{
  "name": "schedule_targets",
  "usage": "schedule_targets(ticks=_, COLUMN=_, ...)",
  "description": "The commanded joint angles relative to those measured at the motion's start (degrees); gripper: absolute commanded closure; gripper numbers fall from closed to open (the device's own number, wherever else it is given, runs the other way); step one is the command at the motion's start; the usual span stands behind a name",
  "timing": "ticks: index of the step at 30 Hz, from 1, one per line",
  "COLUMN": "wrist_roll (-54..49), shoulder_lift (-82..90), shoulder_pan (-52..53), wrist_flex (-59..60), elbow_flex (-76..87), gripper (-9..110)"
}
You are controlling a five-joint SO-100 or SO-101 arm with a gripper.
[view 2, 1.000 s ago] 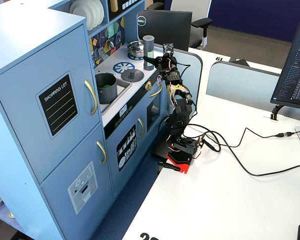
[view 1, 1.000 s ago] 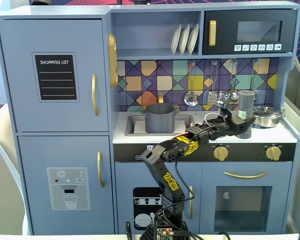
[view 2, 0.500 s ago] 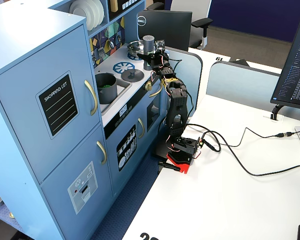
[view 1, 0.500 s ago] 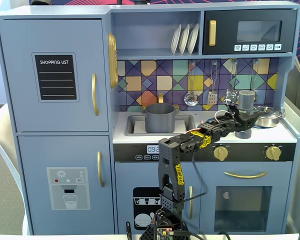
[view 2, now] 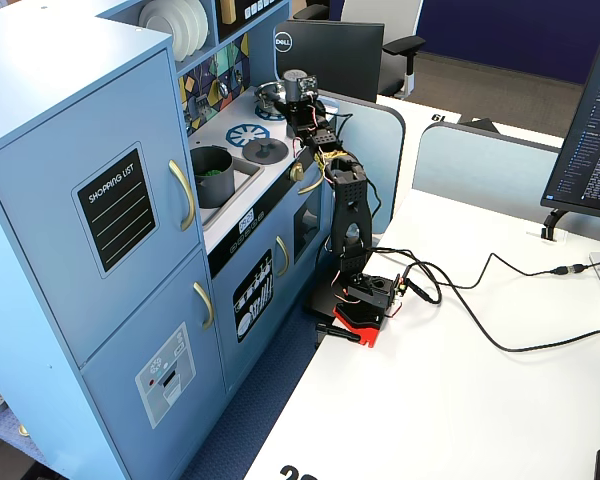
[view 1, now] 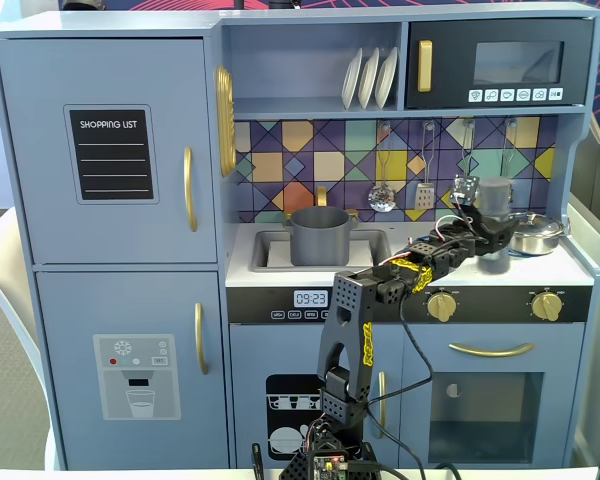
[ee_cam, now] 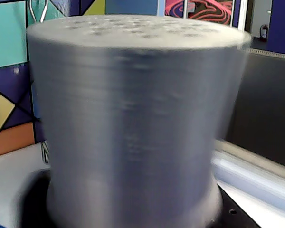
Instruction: Put salt in the gray recipient
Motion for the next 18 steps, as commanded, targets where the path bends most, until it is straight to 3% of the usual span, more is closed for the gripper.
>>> schedule_targets(ticks=1, wrist_roll=2.7, shoulder_lift=1.1, shoulder_pan=-1.7, wrist_flex=-4.3, elbow_flex=-6.3, gripper=102)
schedule_targets(ticks=6, wrist_roll=12.4, shoulder_lift=9.1, shoulder_pan=-3.1, wrist_flex=-2.1, elbow_flex=-6.8, gripper=102)
schedule_targets(ticks=9, wrist_roll=24.3, shoulder_lift=16.9, shoulder_pan=-5.5, wrist_flex=9.2, elbow_flex=-9.1, gripper=102)
schedule_targets(ticks=13, wrist_roll=46.1, shoulder_lift=26.2, shoulder_pan=-12.4, wrist_flex=27.2, elbow_flex=-12.7, gripper=102)
schedule_targets(ticks=18, wrist_roll=84.3, shoulder_lift=30.7, shoulder_pan=-24.2, wrist_flex=41.5, elbow_flex=-17.8, gripper=101)
